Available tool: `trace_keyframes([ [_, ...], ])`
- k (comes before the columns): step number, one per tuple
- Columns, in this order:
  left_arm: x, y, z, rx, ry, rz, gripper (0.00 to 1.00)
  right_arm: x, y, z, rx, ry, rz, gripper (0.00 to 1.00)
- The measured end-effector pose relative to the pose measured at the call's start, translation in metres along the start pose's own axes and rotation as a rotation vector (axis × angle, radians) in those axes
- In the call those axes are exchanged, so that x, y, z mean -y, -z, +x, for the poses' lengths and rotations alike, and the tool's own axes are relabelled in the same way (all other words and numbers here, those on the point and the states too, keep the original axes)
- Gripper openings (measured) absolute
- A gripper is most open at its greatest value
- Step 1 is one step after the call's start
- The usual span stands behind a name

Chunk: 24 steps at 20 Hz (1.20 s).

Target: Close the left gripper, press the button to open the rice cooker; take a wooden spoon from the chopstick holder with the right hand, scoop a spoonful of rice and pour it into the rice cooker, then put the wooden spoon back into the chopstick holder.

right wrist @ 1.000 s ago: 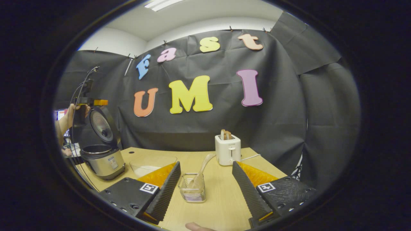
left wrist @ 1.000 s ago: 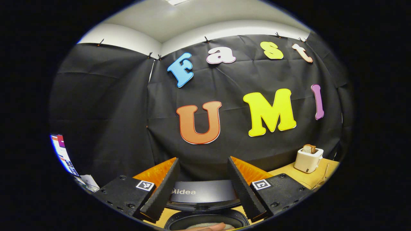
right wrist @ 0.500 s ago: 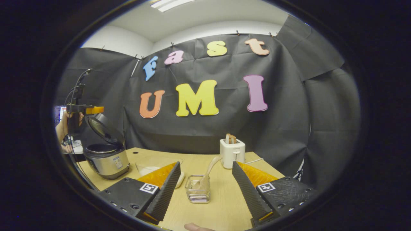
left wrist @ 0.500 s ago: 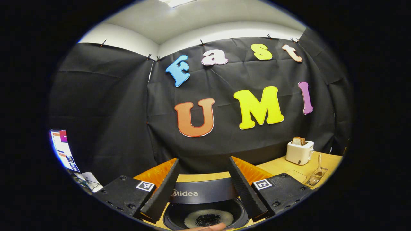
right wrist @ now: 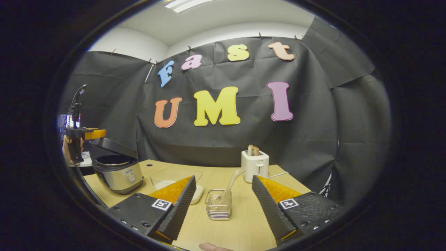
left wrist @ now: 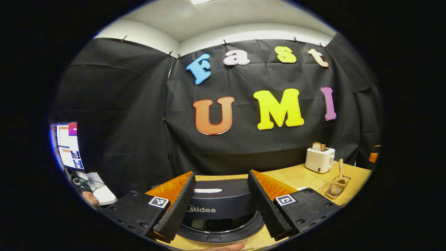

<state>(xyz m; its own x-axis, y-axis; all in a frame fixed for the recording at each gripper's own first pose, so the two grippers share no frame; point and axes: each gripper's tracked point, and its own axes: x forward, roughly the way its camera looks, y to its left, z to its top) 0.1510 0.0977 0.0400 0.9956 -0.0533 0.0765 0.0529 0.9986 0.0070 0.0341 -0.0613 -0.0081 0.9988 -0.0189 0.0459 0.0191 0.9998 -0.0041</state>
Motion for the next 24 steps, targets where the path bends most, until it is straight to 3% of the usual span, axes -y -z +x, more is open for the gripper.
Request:
trace_keyframes([
  [1, 0.001, 0.005, -0.003, -0.008, -0.001, 0.003, 0.95, 0.000, 0.000, 0.000, -0.001, 0.000, 0.001, 0.96],
  [2, 0.001, 0.011, -0.006, -0.017, -0.002, 0.005, 0.95, 0.000, 0.001, 0.001, -0.002, 0.001, 0.003, 0.92],
  [5, 0.001, 0.026, -0.011, -0.064, -0.015, -0.025, 0.95, -0.003, 0.002, 0.001, -0.008, -0.003, 0.003, 0.96],
  [15, 0.004, 0.077, -0.025, -0.231, -0.052, -0.056, 0.95, -0.009, 0.002, -0.002, -0.006, -0.011, -0.010, 0.92],
  [19, 0.003, 0.077, -0.029, -0.245, -0.069, -0.066, 0.94, -0.011, 0.005, -0.001, -0.013, -0.014, -0.010, 0.92],
  [20, 0.003, 0.078, -0.031, -0.251, -0.079, -0.069, 0.94, -0.011, 0.006, -0.001, -0.016, -0.015, -0.010, 0.96],
  [24, 0.003, 0.077, -0.040, -0.259, -0.125, -0.067, 0.93, -0.013, 0.007, -0.001, -0.018, -0.018, -0.014, 0.92],
])
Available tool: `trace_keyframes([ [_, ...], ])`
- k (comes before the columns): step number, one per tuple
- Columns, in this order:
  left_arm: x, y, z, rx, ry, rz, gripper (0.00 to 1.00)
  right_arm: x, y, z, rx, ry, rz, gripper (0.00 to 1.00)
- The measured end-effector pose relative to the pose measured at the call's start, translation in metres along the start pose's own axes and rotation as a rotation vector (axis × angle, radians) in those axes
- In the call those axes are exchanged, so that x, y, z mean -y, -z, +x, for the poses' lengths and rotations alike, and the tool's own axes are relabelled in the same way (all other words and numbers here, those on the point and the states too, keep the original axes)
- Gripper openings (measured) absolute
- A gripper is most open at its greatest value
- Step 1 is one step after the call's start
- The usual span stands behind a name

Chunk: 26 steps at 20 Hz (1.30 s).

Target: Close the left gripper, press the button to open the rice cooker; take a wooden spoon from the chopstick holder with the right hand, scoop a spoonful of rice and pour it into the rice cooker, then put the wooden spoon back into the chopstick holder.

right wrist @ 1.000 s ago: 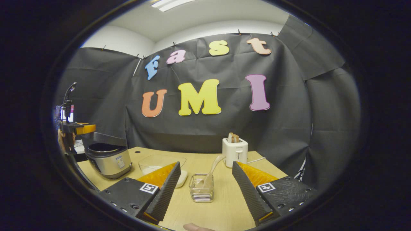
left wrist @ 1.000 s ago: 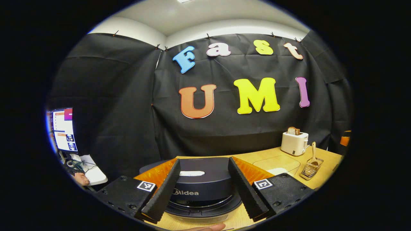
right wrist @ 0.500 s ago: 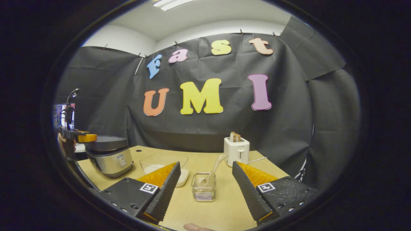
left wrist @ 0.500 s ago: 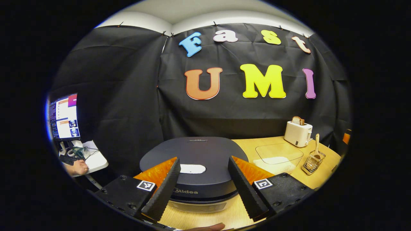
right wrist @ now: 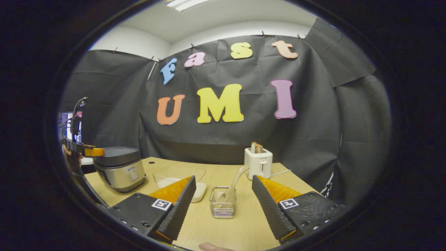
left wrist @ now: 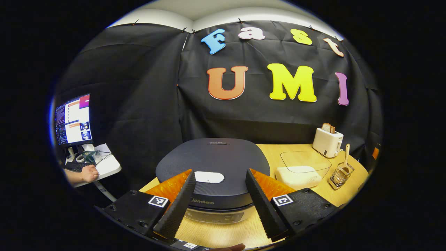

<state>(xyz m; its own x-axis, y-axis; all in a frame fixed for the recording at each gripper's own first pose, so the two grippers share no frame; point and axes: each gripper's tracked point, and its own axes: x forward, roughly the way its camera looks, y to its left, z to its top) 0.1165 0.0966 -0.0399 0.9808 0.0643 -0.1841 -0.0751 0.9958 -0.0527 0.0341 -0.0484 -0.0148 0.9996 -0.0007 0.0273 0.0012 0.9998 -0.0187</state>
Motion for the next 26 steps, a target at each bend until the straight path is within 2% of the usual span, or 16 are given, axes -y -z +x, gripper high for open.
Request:
trace_keyframes([
  [7, 0.000, 0.007, -0.005, 0.011, -0.039, -0.027, 0.91, -0.003, 0.000, -0.001, 0.000, -0.006, -0.006, 0.92],
  [8, 0.001, 0.008, -0.005, 0.013, -0.047, -0.029, 0.90, -0.004, 0.000, -0.002, 0.001, -0.007, -0.008, 0.96],
  [9, 0.000, 0.009, -0.005, 0.013, -0.056, -0.038, 0.90, -0.004, 0.000, -0.001, 0.001, -0.008, -0.008, 0.92],
  [10, 0.001, 0.008, -0.005, 0.013, -0.065, -0.044, 0.90, -0.005, 0.001, -0.001, 0.000, -0.010, -0.008, 0.92],
  [11, 0.002, 0.012, -0.005, 0.003, -0.073, -0.044, 0.89, -0.006, 0.001, -0.002, -0.001, -0.010, -0.010, 0.96],
  [15, 0.002, 0.008, -0.009, 0.043, -0.083, -0.037, 0.89, -0.006, -0.001, -0.004, 0.003, -0.007, -0.014, 0.96],
  [16, 0.001, 0.006, -0.010, 0.057, -0.080, -0.050, 0.88, -0.005, -0.002, -0.004, 0.008, -0.005, -0.016, 0.92],
  [19, 0.006, 0.003, -0.014, 0.097, -0.061, -0.117, 0.87, -0.004, -0.004, -0.006, 0.015, 0.001, -0.019, 0.92],
  [20, 0.009, 0.001, -0.017, 0.100, -0.057, -0.137, 0.87, -0.004, -0.005, -0.006, 0.017, 0.002, -0.019, 0.96],
  [21, 0.012, 0.002, -0.021, 0.094, -0.048, -0.151, 0.87, -0.004, -0.004, -0.006, 0.016, 0.003, -0.018, 0.96],
  [23, 0.030, 0.002, -0.030, 0.076, 0.008, -0.149, 0.84, -0.008, -0.002, -0.006, 0.016, -0.003, -0.013, 0.96],
  [24, 0.034, 0.001, -0.035, 0.084, 0.015, -0.142, 0.83, -0.009, -0.002, -0.005, 0.017, -0.006, -0.005, 0.92],
  [25, 0.035, 0.001, -0.039, 0.091, 0.013, -0.143, 0.83, -0.010, 0.000, -0.004, 0.013, -0.007, 0.002, 1.00],
  [26, 0.040, 0.001, -0.044, 0.097, 0.021, -0.147, 0.83, -0.011, 0.002, -0.004, 0.011, -0.010, 0.009, 0.96],
])
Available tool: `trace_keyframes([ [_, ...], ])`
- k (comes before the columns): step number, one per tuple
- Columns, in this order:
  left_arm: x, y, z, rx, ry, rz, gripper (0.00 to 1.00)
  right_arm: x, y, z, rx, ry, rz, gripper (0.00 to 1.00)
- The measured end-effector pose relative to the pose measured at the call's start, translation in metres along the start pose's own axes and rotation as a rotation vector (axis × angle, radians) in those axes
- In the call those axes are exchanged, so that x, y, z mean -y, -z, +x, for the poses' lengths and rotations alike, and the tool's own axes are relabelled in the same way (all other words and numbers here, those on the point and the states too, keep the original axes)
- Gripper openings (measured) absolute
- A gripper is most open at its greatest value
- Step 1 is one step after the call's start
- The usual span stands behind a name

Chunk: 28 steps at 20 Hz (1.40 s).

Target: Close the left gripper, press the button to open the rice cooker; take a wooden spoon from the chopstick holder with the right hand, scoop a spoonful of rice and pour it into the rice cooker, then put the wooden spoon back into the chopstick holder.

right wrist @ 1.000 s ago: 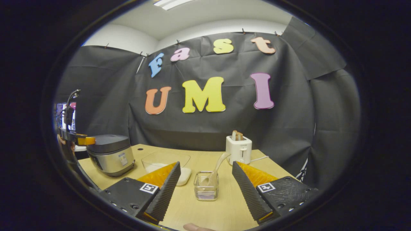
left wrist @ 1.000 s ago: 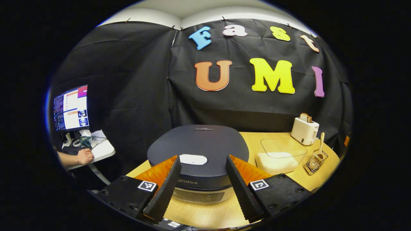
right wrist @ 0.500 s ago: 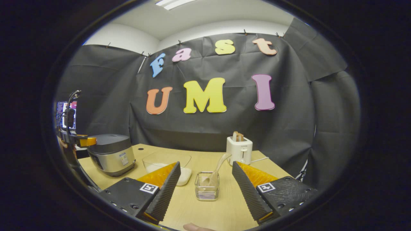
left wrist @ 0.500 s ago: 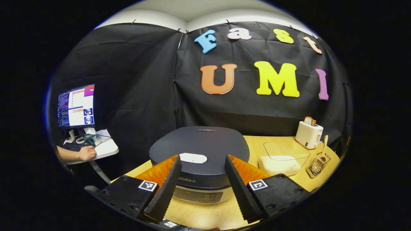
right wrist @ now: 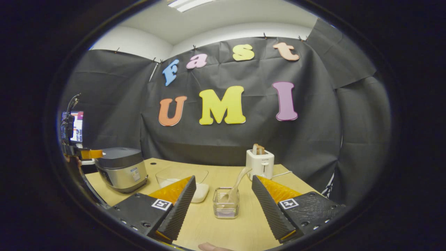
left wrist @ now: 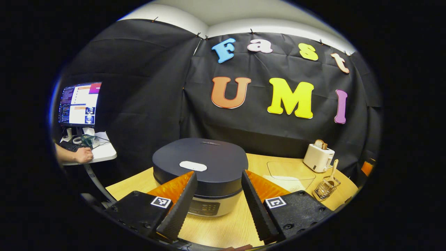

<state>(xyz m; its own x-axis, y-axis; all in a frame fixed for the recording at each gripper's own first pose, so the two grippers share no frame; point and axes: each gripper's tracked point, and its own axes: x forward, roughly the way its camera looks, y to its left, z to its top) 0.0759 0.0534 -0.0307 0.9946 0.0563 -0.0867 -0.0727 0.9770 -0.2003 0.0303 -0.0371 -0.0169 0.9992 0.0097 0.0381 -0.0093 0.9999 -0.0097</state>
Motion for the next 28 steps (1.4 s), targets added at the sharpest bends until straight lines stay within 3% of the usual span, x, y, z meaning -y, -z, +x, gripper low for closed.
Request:
trace_keyframes([
  [1, 0.010, -0.001, -0.005, 0.002, 0.010, -0.002, 0.83, -0.002, 0.002, 0.001, -0.004, -0.002, 0.005, 0.92],
  [2, 0.019, -0.002, -0.009, 0.004, 0.020, -0.002, 0.83, -0.003, 0.006, 0.003, -0.012, -0.004, 0.009, 0.96],
  [3, 0.029, -0.002, -0.013, 0.005, 0.030, -0.004, 0.83, -0.006, 0.009, 0.004, -0.020, -0.010, 0.014, 0.92],
  [6, 0.059, -0.007, -0.026, 0.023, 0.073, -0.002, 0.82, -0.011, 0.019, 0.007, -0.044, -0.022, 0.026, 0.96],
  [9, 0.087, -0.008, -0.033, 0.024, 0.118, 0.017, 0.83, -0.011, 0.027, 0.007, -0.061, -0.008, 0.025, 0.92],
  [10, 0.093, -0.010, -0.034, 0.028, 0.121, 0.019, 0.83, -0.011, 0.031, 0.006, -0.066, -0.003, 0.035, 0.96],
  [12, 0.107, -0.010, -0.037, 0.021, 0.143, 0.020, 0.83, -0.009, 0.037, 0.005, -0.081, 0.012, 0.040, 0.91],
  [13, 0.115, -0.008, -0.038, 0.012, 0.157, 0.021, 0.83, -0.009, 0.038, 0.003, -0.088, 0.016, 0.032, 0.95],
  [15, 0.122, -0.002, -0.041, 0.002, 0.168, 0.032, 0.83, -0.008, 0.031, 0.000, -0.079, 0.027, 0.007, 0.91],
  [21, 0.127, 0.027, -0.053, -0.041, 0.168, 0.122, 0.82, -0.007, 0.017, -0.003, -0.053, 0.029, -0.057, 0.91],
  [22, 0.130, 0.021, -0.055, -0.007, 0.165, 0.132, 0.83, -0.003, 0.014, -0.003, -0.048, 0.035, -0.066, 0.96],
  [28, 0.155, 0.017, -0.062, 0.051, 0.189, 0.173, 0.83, 0.004, 0.003, -0.010, -0.035, 0.034, -0.061, 0.95],
])
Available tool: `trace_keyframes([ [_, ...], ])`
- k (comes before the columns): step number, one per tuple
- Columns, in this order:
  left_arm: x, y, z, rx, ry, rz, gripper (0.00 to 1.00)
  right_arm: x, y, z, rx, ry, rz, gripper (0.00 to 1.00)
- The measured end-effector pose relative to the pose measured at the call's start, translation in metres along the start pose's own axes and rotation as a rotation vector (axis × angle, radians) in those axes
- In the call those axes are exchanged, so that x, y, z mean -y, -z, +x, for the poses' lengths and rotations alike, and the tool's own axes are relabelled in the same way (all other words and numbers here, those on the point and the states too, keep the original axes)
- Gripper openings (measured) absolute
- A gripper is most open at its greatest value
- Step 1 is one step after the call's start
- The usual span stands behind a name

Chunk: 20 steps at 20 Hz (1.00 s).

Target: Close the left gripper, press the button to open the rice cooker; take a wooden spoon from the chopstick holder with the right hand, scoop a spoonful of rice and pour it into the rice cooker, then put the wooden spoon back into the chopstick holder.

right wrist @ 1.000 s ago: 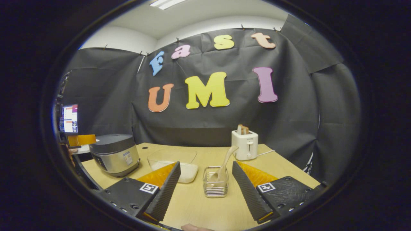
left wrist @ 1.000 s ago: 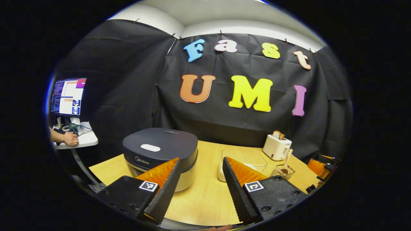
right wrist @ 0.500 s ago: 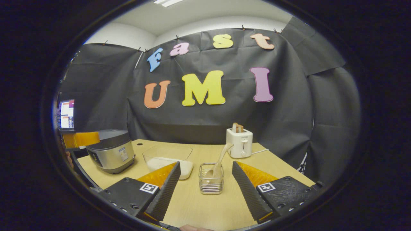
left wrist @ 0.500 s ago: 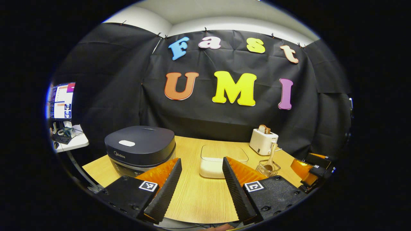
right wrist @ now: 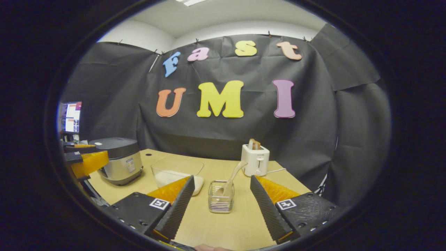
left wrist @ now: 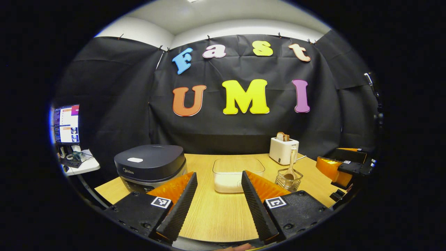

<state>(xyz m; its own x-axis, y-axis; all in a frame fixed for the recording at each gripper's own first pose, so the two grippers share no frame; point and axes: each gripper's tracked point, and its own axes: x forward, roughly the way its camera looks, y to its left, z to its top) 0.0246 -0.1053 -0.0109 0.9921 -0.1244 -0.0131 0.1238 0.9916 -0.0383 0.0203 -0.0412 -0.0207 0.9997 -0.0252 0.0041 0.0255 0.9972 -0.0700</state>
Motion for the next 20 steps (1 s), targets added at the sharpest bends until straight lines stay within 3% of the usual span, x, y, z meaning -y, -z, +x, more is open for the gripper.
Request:
trace_keyframes([
  [6, 0.001, 0.005, 0.007, 0.008, -0.024, -0.031, 0.83, -0.006, 0.007, 0.001, 0.005, -0.049, -0.011, 0.95],
  [10, 0.004, 0.006, 0.009, 0.010, -0.031, -0.068, 0.83, 0.007, 0.011, 0.004, 0.005, -0.038, -0.004, 0.95],
  [20, 0.014, 0.007, -0.005, 0.009, -0.058, 0.019, 0.83, 0.023, 0.001, -0.021, -0.002, -0.022, -0.015, 0.95],
])
